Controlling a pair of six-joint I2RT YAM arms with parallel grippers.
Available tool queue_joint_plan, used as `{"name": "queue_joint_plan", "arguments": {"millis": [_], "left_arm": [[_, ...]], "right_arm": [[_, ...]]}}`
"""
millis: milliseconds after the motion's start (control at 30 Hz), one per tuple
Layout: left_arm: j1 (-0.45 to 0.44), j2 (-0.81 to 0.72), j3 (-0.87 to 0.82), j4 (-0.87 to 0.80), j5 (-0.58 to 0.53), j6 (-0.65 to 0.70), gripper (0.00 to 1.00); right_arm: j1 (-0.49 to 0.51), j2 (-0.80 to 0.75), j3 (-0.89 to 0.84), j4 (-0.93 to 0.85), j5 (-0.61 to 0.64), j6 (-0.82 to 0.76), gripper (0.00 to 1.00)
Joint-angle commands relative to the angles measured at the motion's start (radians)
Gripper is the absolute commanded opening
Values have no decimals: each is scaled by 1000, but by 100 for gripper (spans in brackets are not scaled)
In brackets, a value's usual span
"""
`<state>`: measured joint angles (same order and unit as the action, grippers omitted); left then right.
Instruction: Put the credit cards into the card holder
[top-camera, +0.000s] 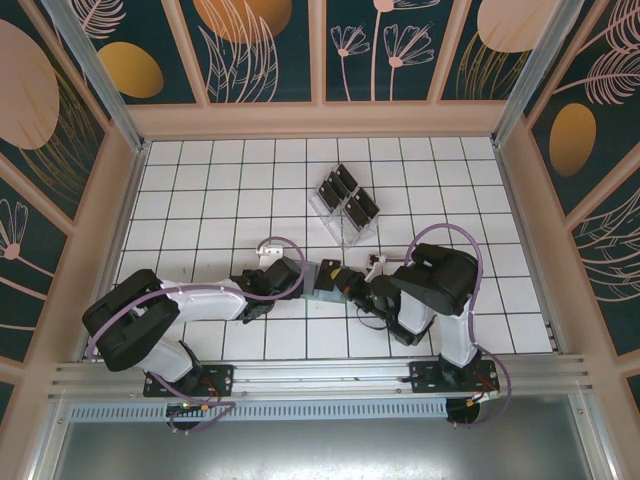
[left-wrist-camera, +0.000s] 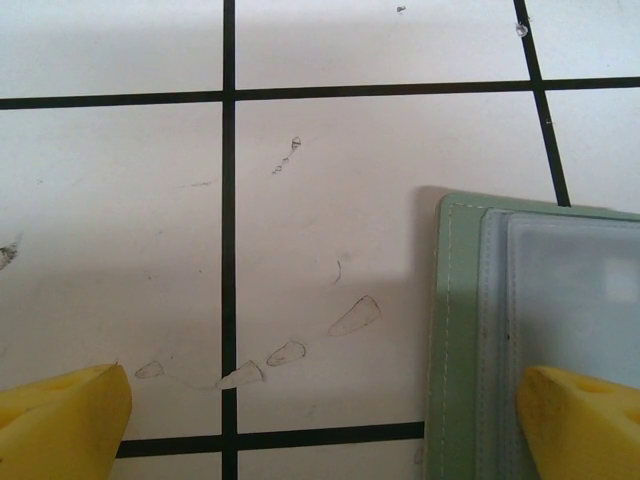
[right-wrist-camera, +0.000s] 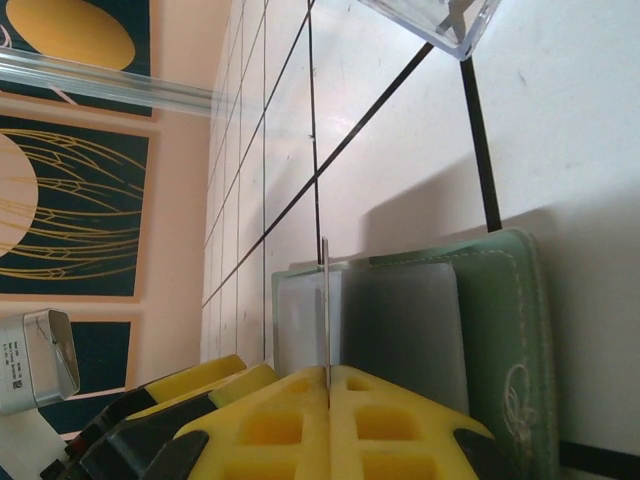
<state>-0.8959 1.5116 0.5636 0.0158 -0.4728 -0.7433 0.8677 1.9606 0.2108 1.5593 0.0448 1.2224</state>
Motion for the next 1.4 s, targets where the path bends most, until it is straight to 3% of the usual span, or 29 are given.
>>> {"name": "queue_joint_plan", "arguments": {"millis": [0, 1367], "left_arm": [[-6, 1, -27, -60, 26, 8, 99], [-5, 3, -36, -48, 30, 9, 99]], "right_arm": [[10, -18, -9, -21, 18, -3, 0], [22, -45, 33, -125, -25, -10, 0]]}}
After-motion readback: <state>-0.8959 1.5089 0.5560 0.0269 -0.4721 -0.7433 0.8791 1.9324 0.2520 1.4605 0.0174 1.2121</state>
